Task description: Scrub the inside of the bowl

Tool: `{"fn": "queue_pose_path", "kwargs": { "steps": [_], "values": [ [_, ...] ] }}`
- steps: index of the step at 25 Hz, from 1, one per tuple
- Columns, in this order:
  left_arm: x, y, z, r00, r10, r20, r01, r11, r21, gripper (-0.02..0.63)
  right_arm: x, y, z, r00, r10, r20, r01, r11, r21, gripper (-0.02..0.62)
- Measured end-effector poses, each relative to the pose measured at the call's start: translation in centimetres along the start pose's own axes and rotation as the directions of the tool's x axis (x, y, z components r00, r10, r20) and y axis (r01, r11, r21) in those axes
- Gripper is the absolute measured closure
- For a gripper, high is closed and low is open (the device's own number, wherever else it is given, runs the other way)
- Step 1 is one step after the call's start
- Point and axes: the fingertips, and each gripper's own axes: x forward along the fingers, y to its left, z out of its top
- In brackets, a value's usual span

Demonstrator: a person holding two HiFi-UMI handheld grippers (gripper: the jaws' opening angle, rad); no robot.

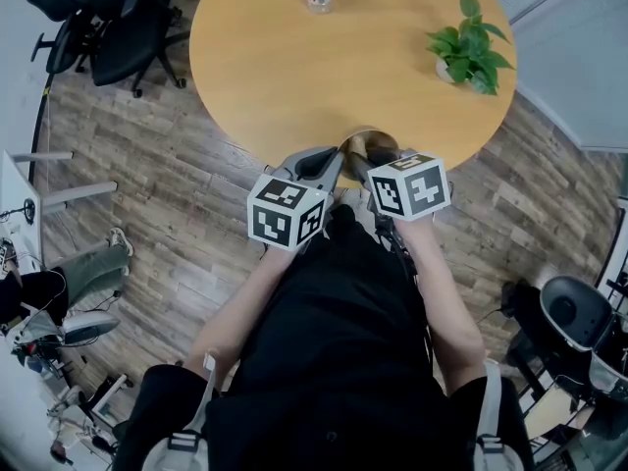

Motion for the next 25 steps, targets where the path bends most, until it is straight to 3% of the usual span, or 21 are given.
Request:
{"fn": "queue_pose_path", "kwargs": {
  "steps": [2, 4, 7, 9, 13, 16, 20, 22, 24, 25],
  "values": [
    [0.1, -0.1, 0.0, 1.000, 0.003, -0.005, -0.003, 1.000, 0.010, 0.591, 0.1, -0.3, -0.4, 0.997, -0.050, -0.054, 0.042, 0.990, -0.133, 0.558],
    [0.2, -0.2, -0.1, 1.000, 0.001, -0.010, -0.001, 1.000, 0.014, 0.591, 0.0, -0.3, -0.9, 0.987, -0.126, -0.098, 0.094, 0.954, -0.284, 0.558],
    [0.2, -0.5, -0.3, 1.000, -0.003, -0.018, 0.003, 1.000, 0.016, 0.591, -0.1, -0.4, -1.3, 0.957, -0.269, -0.110, 0.177, 0.839, -0.515, 0.558],
    [0.1, -0.6, -0.4, 1.000, -0.007, -0.020, 0.007, 1.000, 0.012, 0.589, -0.3, -0.9, -1.2, 0.929, -0.364, -0.073, 0.228, 0.716, -0.659, 0.558],
    [0.2, -0.5, -0.3, 1.000, -0.018, -0.020, 0.017, 1.000, -0.019, 0.589, -0.7, -1.7, -0.7, 0.875, -0.482, 0.046, 0.267, 0.400, -0.877, 0.558],
    [0.4, -0.2, -0.4, 0.999, -0.024, -0.026, 0.022, 0.998, -0.059, 0.589, -1.1, -1.9, 0.0, 0.864, -0.487, 0.130, 0.261, 0.212, -0.942, 0.558],
    [0.4, 0.6, -0.5, 1.000, -0.023, -0.020, 0.021, 0.993, -0.120, 0.589, -1.9, -1.5, 1.2, 0.876, -0.420, 0.239, 0.250, -0.029, -0.968, 0.558],
    [0.3, 0.5, -0.3, 0.999, -0.029, -0.015, 0.027, 0.992, -0.123, 0.589, -2.1, -1.4, 1.4, 0.875, -0.409, 0.261, 0.246, -0.090, -0.965, 0.558],
    [0.2, 0.1, 0.0, 0.999, -0.038, -0.005, 0.037, 0.994, -0.106, 0.589, -2.0, -1.6, 1.3, 0.874, -0.412, 0.258, 0.250, -0.076, -0.965, 0.558],
    [0.2, -0.2, 0.2, 0.999, -0.039, -0.001, 0.038, 0.995, -0.090, 0.589, -1.8, -1.8, 1.2, 0.876, -0.411, 0.251, 0.258, -0.041, -0.965, 0.558]
  ]
}}
